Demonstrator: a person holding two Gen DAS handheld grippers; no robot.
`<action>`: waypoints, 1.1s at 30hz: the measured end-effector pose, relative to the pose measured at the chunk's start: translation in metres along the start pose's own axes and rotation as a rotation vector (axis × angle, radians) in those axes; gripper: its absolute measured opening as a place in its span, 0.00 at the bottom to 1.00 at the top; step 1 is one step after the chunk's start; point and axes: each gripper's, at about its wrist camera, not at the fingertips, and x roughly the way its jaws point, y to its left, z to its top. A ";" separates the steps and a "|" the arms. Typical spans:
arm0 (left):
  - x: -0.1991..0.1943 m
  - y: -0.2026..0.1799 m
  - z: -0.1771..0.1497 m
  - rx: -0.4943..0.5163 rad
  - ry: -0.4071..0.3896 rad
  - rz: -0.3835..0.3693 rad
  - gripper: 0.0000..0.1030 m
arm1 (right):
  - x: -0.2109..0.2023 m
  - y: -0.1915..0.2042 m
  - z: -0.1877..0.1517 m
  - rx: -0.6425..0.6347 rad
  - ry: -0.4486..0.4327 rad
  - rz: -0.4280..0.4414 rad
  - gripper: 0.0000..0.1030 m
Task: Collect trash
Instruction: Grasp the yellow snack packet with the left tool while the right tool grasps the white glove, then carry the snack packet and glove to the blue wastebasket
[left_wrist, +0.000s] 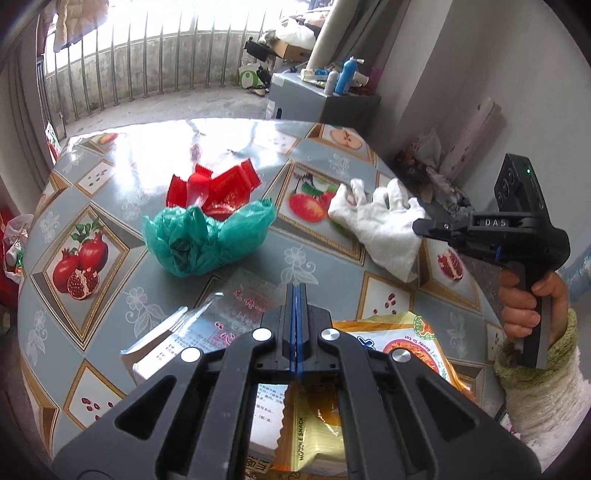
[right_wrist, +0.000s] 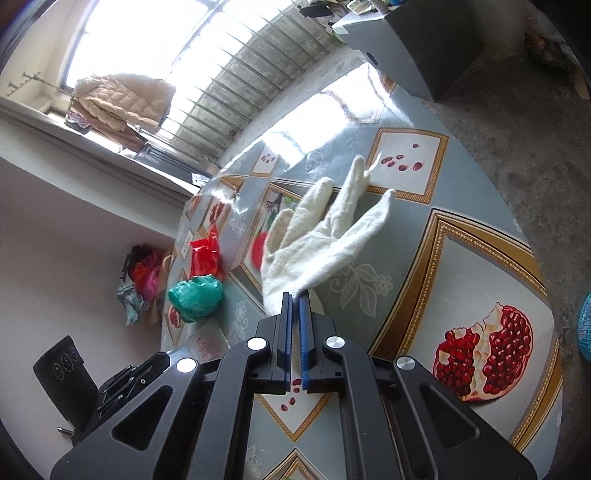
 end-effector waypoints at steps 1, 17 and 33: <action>-0.002 -0.001 0.002 0.000 -0.008 -0.003 0.00 | -0.004 0.001 -0.001 -0.002 -0.006 0.005 0.04; -0.041 -0.032 0.022 0.028 -0.131 -0.073 0.00 | -0.091 0.005 -0.018 0.001 -0.129 0.073 0.03; -0.056 -0.105 0.038 0.144 -0.161 -0.153 0.00 | -0.183 -0.024 -0.050 0.057 -0.316 0.096 0.03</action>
